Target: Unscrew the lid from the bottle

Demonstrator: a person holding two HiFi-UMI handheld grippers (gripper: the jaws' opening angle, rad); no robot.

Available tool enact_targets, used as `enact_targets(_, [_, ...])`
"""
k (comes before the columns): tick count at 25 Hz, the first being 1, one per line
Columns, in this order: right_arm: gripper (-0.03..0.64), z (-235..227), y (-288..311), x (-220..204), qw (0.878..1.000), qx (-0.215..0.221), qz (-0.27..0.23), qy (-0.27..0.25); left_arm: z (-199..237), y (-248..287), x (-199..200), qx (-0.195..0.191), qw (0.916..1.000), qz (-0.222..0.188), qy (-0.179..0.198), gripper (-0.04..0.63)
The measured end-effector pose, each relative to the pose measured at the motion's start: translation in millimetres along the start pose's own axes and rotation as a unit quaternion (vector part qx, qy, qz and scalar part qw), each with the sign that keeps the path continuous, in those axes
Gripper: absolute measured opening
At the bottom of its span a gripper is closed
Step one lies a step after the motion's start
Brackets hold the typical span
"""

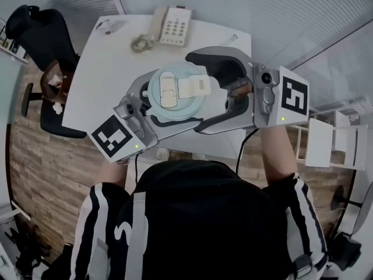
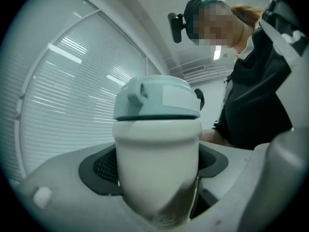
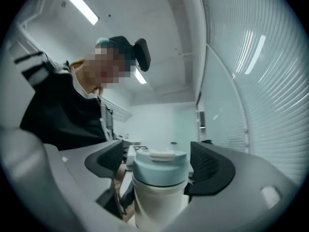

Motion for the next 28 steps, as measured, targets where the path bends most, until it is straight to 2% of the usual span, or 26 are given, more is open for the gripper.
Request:
enact_targets(2, [0.423,-2,2,-5,0.994,-0.105,0.014,-0.021,10,-4,-8,0.067,0.9974,0.02,0.018,0.436])
enact_targets(4, [0.422,-5,6,-11,0.979,-0.199,0.029,-0.038,18,-4,-15,0.123,0.9915,0.037,0.022,0.436])
enact_targets(6, [0.422,-9,6,-20,0.962,-0.268,0.039,-0.042,23,-3,-18,0.164,0.9859,0.03,0.013,0.436])
enact_targets(9, [0.422,-15,11,-34,0.947,-0.32,0.037,-0.019,25,-3,-19,0.204,0.9789,0.011,-0.006,0.436])
enact_targets(12, [0.423,-17,15,-39,0.946,-0.322,0.039,-0.015,25,-2,-19,0.216,0.9763,0.011,-0.009,0.437])
enact_targets(15, [0.408,-15,14,-38,0.954,-0.294,0.052,-0.026,23,0,-19,0.205,0.9786,0.013,-0.008,0.436])
enact_targets(17, [0.408,-13,14,-37,0.967,-0.249,0.056,-0.021,18,-3,-17,0.173,0.9848,0.014,-0.01,0.437])
enact_targets(20, [0.408,-5,16,-33,0.987,-0.15,0.051,0.007,5,-9,-11,0.083,0.9963,0.011,-0.017,0.437])
enact_targets(22, [0.41,2,17,-28,0.996,-0.073,0.05,0.032,-7,-11,-9,0.009,0.9995,0.013,-0.026,0.437])
enact_targets(25, [0.41,14,18,-23,0.997,0.043,0.054,0.017,-24,-13,-10,-0.098,0.9945,0.034,-0.017,0.436])
enact_targets(28, [0.408,25,19,-21,0.99,0.124,0.062,0.0,-39,-13,-8,-0.157,0.9866,0.043,-0.009,0.437])
Point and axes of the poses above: the fingertips, and each gripper's own axes: y forward along the fingers, z to its left, x out of its top, the point moved 5 cm from there along -y, backward along the fingers, and after that the axes turned 3 degrees about -x, right-handed, at the moved point
